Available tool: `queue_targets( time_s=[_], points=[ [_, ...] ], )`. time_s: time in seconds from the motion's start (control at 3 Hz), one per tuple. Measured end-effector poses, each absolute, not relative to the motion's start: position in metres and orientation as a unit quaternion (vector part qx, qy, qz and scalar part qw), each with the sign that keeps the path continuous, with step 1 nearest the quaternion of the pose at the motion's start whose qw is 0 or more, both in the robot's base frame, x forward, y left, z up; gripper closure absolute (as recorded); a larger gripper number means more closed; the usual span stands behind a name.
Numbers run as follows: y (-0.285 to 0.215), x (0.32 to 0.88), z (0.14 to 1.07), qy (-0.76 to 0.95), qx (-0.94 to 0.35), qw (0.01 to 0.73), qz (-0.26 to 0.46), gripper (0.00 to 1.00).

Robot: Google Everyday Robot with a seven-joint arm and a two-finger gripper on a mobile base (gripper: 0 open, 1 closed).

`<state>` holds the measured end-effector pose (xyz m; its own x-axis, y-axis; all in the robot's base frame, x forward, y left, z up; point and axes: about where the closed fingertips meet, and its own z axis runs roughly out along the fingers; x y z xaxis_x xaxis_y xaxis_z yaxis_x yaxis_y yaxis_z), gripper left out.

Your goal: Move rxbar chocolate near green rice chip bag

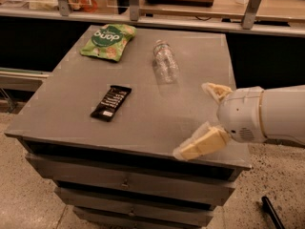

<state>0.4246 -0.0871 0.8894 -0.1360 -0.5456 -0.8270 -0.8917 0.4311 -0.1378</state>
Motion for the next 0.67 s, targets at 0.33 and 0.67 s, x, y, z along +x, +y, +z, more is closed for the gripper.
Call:
queue_targets(
  time_s=[0.33, 0.67],
  points=[
    [-0.061, 0.462, 0.879, 0.705, -0.483, 0.477, 0.208, 0.00],
    [-0.024, 0.498, 0.866, 0.675, -0.495, 0.499, 0.225, 0.00]
  ],
)
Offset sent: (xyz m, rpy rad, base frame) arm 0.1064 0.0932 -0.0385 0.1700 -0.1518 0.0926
